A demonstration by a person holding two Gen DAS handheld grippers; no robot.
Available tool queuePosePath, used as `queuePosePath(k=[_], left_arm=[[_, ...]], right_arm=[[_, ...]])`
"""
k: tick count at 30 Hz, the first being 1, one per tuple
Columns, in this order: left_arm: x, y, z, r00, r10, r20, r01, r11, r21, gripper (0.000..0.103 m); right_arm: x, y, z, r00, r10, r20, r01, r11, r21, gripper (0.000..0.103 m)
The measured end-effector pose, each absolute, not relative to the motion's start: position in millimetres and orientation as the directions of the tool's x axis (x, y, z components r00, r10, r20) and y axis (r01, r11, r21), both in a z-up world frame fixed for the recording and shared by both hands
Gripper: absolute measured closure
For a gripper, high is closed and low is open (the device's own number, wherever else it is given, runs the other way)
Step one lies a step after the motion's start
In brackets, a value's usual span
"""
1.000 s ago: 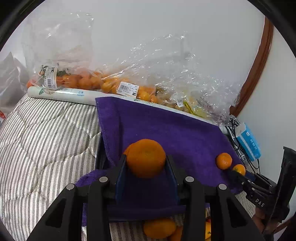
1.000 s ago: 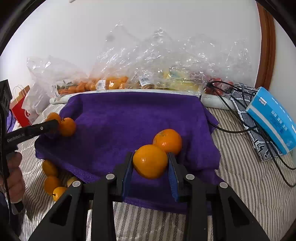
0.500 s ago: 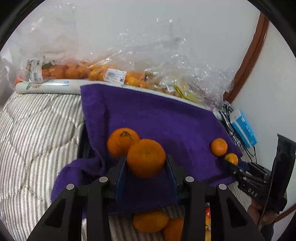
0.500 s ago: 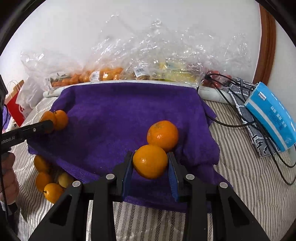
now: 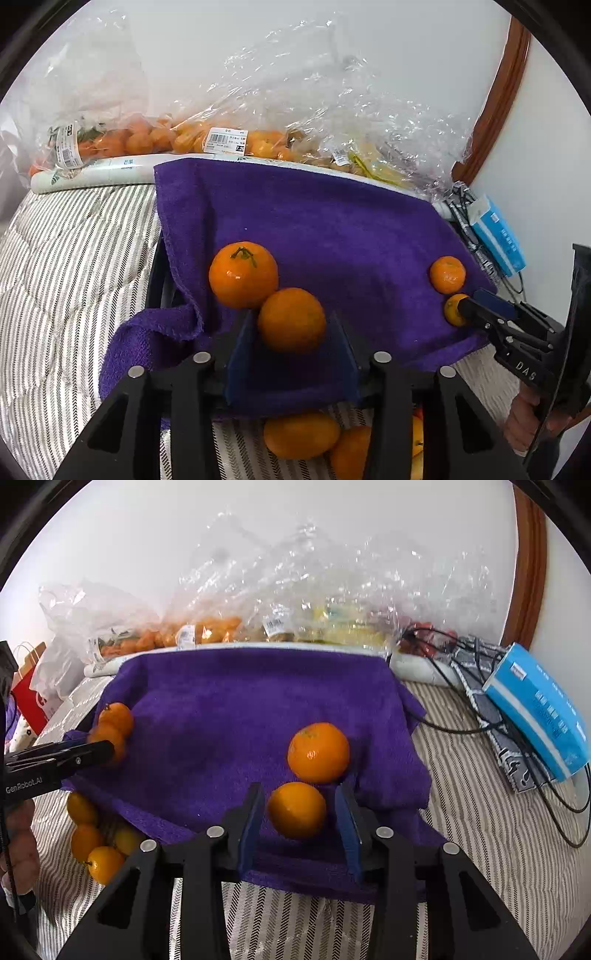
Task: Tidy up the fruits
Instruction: 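Open the right tool over the towel while the left tool releases its orange, then grasp a yellow lemon with the right tool while the left tool grasps an oval orange fruit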
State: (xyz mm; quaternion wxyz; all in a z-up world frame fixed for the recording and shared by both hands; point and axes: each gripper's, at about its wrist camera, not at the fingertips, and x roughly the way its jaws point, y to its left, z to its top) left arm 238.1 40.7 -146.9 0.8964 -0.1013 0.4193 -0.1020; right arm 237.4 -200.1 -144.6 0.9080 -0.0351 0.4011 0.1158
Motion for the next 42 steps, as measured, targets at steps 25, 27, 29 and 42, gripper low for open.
queuePosePath(k=[25, 27, 29, 42], left_arm=[[186.2, 86.5, -118.6, 0.745, -0.156, -0.648, 0.002, 0.973, -0.232, 0.050], [177.7, 94.6, -121.7, 0.752, -0.145, -0.643, -0.010, 0.973, -0.231, 0.050], [171.3, 102.4, -125.0, 0.755, -0.152, -0.638, -0.016, 0.968, -0.249, 0.050], [166.6, 76.2, -136.8, 0.700, -0.309, -0.644, 0.149, 0.945, -0.290, 0.050]], right_arm=[[128.8, -131.0, -139.1, 0.549, 0.352, -0.758, -0.386, 0.911, 0.144, 0.065], [127.4, -124.9, -144.1, 0.530, 0.360, -0.768, -0.399, 0.905, 0.148, 0.065], [127.0, -117.1, -150.7, 0.521, 0.347, -0.780, -0.404, 0.905, 0.133, 0.065], [114.5, -160.8, -137.3, 0.663, 0.178, -0.727, -0.289, 0.957, -0.030, 0.076]])
